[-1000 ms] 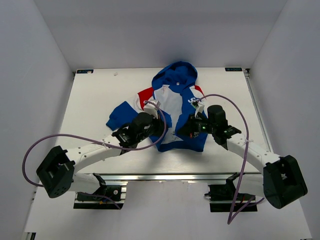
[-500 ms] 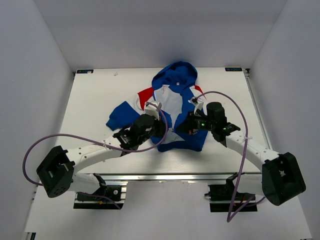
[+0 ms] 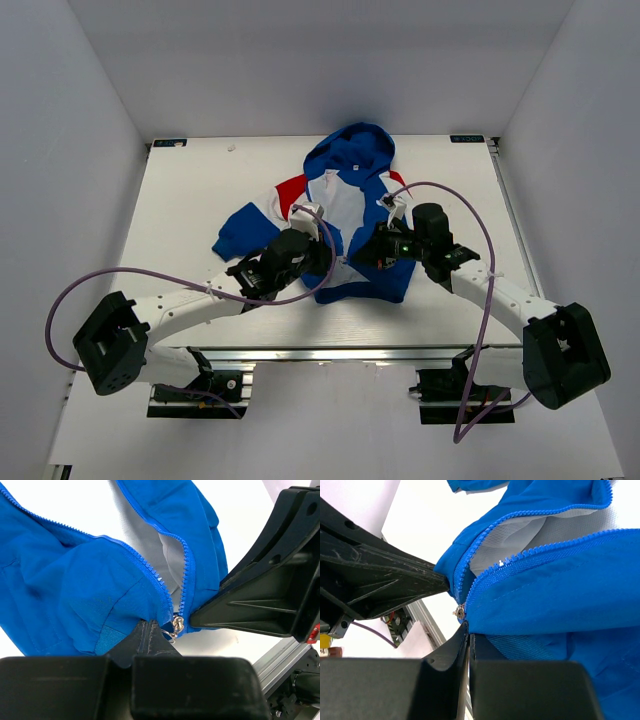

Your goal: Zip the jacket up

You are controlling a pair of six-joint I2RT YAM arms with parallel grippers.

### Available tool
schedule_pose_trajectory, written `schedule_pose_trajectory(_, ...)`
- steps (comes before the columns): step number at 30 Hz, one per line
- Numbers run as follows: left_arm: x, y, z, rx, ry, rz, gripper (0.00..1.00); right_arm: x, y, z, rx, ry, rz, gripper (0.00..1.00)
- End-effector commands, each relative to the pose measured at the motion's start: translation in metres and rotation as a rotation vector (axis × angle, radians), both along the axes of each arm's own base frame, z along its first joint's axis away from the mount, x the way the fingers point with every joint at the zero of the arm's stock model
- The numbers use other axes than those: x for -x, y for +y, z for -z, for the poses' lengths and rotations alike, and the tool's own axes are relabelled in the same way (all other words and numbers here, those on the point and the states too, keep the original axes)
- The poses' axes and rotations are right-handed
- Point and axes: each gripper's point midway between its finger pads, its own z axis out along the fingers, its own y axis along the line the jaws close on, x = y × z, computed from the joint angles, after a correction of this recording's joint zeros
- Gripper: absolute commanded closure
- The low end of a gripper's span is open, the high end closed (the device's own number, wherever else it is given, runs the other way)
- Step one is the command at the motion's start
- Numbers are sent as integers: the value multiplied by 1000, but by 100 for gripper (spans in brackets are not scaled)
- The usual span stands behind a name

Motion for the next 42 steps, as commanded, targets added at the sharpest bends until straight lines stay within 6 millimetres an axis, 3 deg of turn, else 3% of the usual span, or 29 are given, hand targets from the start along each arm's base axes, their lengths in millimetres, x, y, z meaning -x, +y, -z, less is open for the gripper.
schedule_pose_trajectory(1, -2, -1, -18, 21, -39, -8, 100, -4, 7, -28, -56, -61, -31, 100)
schedule_pose_trajectory(32, 3, -8, -32, 52, -49, 33, 100, -9, 8, -25, -61, -67, -18, 100)
schedule_pose_trajectory(42, 7, -9, -32, 55, -45, 53, 100, -21, 9, -37, -85, -128, 25, 100)
